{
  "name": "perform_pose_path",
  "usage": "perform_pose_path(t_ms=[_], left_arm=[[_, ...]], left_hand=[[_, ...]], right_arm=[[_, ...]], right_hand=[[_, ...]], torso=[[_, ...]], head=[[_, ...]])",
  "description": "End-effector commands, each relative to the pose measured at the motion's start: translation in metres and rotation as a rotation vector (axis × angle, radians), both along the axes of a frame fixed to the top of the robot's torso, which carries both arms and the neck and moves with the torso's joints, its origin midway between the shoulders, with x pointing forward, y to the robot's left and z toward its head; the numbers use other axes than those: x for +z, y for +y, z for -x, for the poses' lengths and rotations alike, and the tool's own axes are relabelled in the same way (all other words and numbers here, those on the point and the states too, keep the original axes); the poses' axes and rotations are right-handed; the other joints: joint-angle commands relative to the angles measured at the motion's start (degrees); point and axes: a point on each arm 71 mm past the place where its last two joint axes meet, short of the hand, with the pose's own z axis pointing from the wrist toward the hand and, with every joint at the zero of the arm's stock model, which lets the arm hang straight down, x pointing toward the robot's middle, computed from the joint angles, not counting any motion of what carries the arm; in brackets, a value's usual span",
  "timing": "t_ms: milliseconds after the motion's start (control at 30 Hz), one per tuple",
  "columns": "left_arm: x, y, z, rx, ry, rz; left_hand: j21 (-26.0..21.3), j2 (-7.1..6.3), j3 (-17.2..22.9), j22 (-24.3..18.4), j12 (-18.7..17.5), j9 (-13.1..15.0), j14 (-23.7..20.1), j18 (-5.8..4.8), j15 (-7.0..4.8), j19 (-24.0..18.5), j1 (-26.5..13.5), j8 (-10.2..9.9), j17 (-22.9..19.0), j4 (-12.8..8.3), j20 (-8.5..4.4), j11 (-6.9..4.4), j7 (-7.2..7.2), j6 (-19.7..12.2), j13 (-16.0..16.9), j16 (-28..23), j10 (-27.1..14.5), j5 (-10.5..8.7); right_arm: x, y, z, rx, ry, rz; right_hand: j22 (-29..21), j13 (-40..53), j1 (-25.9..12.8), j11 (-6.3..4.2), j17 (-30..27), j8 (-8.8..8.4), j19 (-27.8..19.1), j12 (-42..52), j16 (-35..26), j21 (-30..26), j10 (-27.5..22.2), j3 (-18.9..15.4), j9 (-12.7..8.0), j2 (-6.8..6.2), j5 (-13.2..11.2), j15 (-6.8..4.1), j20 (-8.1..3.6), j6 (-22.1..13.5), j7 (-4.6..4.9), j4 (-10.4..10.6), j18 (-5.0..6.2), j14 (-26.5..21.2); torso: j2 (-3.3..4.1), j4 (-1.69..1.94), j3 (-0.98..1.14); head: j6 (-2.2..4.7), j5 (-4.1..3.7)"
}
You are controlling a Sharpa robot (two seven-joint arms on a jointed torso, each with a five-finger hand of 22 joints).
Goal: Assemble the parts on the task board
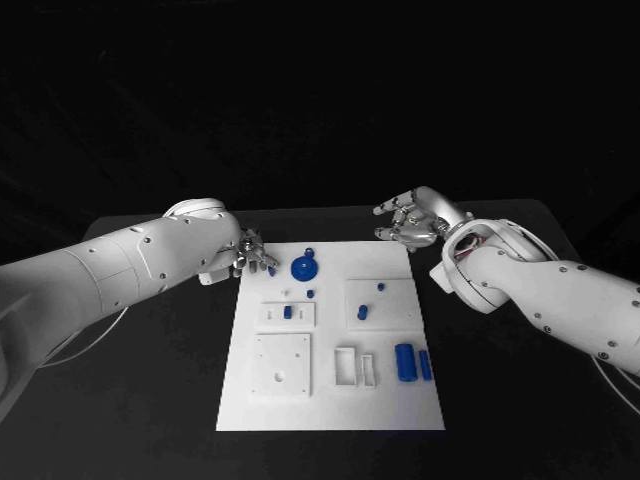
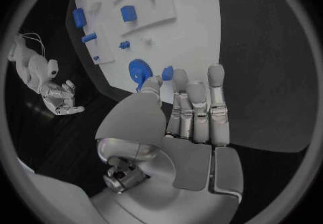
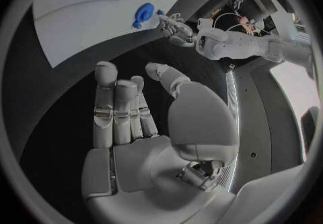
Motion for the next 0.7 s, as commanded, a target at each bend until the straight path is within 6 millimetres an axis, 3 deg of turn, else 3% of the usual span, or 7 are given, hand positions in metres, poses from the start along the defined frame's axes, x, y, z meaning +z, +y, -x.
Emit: perform_pose_path(t_ms=[33, 533, 700], left_arm=[[-0.0024, -0.0034, 0.0010, -0.008, 0.029, 0.012], [-0.0052, -0.0034, 0.0016, 0.001, 0.050, 0.030], [-0.0057, -0.0024, 0.0020, 0.006, 0.057, 0.030]], left_hand=[[-0.23, -0.52, 0.30, 1.16, -0.13, -0.07, -0.54, 0.38, -0.02, -0.26, -0.06, -0.25, -0.06, 0.15, 0.09, -0.10, -0.17, -0.26, -0.05, 0.11, -0.49, 0.21], [-0.28, -0.68, 0.99, 1.17, -0.07, -0.10, -0.73, 0.36, 0.00, -0.36, 0.17, -0.26, -0.11, -0.07, 0.11, -0.13, -0.25, -0.09, -0.03, 0.25, -0.61, 0.43], [-0.23, -1.37, 0.36, 1.18, 0.01, -0.16, -0.74, 0.33, 0.02, -0.36, -0.92, -0.32, -0.11, 0.36, 0.12, -0.08, -0.21, 0.28, -0.02, 0.37, -0.49, -1.02]], right_arm=[[0.0003, 0.0014, 0.0005, 0.011, 0.001, 0.004], [0.0004, 0.0012, 0.0006, 0.010, 0.001, 0.004], [0.0003, 0.0012, 0.0004, 0.010, 0.000, 0.005]], right_hand=[[2.64, 0.06, -0.35, -0.11, 0.09, -0.17, -0.32, -0.02, 0.02, -0.11, -0.42, 0.01, 0.05, 0.02, 0.17, 0.05, -0.12, 0.02, 0.14, 0.18, 0.50, -0.16], [2.64, 0.06, -0.35, -0.11, 0.09, -0.17, -0.32, -0.02, 0.02, -0.11, -0.42, 0.01, 0.05, 0.02, 0.17, 0.05, -0.12, 0.02, 0.14, 0.18, 0.50, -0.16], [2.64, 0.06, -0.35, -0.11, 0.09, -0.17, -0.32, -0.02, 0.02, -0.11, -0.42, 0.01, 0.05, 0.02, 0.17, 0.05, -0.12, 0.02, 0.14, 0.18, 0.50, -0.16]], torso=[[0.00, -0.05, 0.01], [-0.02, 0.08, 0.01], [-0.03, 0.05, 0.02]], head=[[0.01, -0.01], [-0.12, -0.17], [-0.11, -0.16]])
